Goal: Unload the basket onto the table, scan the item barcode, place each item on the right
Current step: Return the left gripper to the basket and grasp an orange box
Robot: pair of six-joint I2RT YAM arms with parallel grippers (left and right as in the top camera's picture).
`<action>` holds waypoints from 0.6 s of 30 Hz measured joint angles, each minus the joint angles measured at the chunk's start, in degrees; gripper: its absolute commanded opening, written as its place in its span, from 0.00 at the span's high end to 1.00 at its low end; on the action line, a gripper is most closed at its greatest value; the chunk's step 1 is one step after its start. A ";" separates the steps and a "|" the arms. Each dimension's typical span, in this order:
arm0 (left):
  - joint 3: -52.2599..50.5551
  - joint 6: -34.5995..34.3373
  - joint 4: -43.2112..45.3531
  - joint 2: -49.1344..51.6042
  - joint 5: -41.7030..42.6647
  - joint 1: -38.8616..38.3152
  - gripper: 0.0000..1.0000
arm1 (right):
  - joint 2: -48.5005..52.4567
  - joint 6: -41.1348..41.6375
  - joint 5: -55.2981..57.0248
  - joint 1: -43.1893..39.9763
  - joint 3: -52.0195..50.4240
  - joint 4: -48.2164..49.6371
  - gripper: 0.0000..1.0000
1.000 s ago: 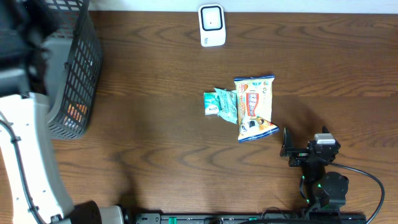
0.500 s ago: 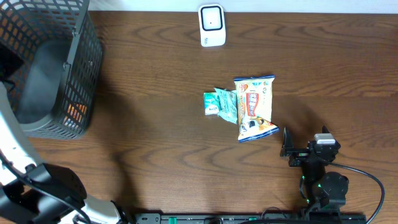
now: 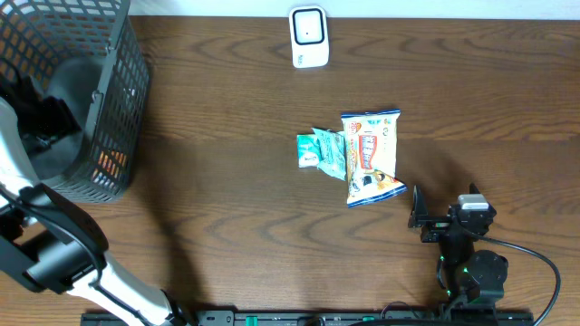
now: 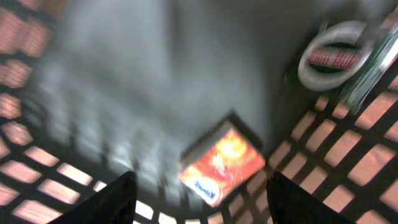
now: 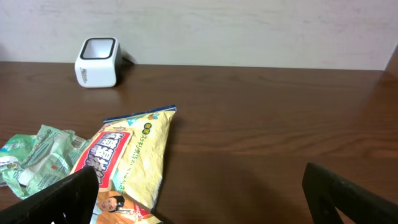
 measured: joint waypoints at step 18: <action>-2.08 8.48 -6.95 12.52 9.31 4.44 0.35 | 0.00 0.00 0.00 0.00 0.00 0.02 0.01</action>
